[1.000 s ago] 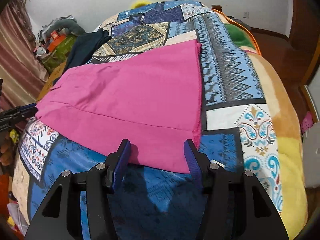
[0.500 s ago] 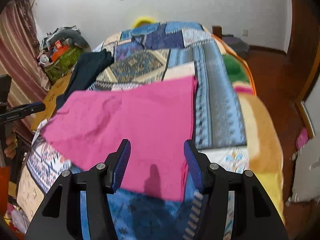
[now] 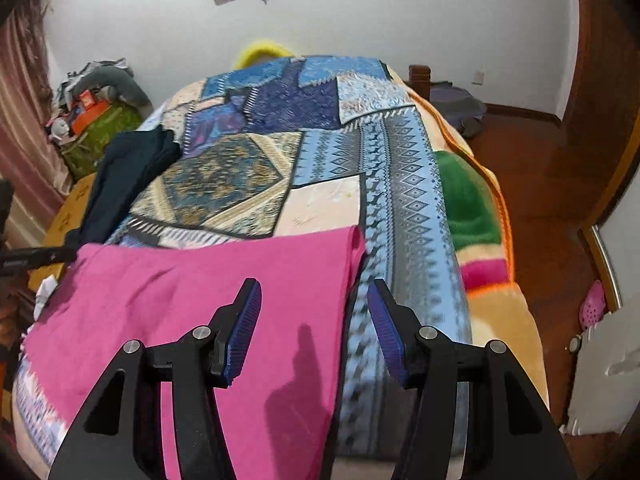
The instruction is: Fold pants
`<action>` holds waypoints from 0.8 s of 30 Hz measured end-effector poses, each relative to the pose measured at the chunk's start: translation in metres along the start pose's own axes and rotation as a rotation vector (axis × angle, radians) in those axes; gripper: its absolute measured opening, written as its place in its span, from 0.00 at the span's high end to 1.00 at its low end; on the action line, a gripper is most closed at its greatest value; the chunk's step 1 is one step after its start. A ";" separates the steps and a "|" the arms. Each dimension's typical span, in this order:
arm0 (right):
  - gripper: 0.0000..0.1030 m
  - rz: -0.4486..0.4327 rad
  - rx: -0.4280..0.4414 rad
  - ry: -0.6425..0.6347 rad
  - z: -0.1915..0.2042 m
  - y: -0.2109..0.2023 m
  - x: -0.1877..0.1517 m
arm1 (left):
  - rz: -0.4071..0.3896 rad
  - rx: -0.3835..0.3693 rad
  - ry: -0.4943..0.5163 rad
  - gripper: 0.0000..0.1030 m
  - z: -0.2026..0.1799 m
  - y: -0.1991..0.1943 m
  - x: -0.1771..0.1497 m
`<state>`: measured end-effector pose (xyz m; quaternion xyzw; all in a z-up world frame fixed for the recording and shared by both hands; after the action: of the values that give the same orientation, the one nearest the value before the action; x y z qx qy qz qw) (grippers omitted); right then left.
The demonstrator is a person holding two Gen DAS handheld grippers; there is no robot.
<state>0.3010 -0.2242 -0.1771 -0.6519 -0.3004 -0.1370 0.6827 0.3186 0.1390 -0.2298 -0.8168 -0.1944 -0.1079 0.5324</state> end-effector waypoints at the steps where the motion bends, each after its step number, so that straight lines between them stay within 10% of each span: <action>1: 0.50 0.011 -0.004 0.000 -0.001 0.008 0.004 | 0.007 -0.002 0.002 0.59 0.001 0.003 0.001; 13: 0.57 0.108 -0.031 -0.064 0.010 0.085 0.023 | 0.046 -0.124 -0.048 0.95 0.010 0.024 0.004; 17: 0.85 0.095 -0.027 -0.101 0.015 0.087 0.021 | 0.039 -0.178 -0.091 0.97 0.016 0.021 0.004; 24: 0.97 0.077 -0.083 -0.168 0.016 0.090 0.018 | 0.010 -0.032 0.001 0.96 0.008 0.012 -0.004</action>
<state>0.3637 -0.1950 -0.2395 -0.6999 -0.3253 -0.0679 0.6323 0.3198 0.1415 -0.2441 -0.8260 -0.1883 -0.1089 0.5200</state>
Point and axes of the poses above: each gripper's, at about its wrist camera, not at the fingertips, and y roughly the way its jaws point, z to its left, x to its top, the point moved 2 cm from there along y, roughly the way its jaws point, and after that the axes turned 14 degrees about -x, right-handed, at the moved point
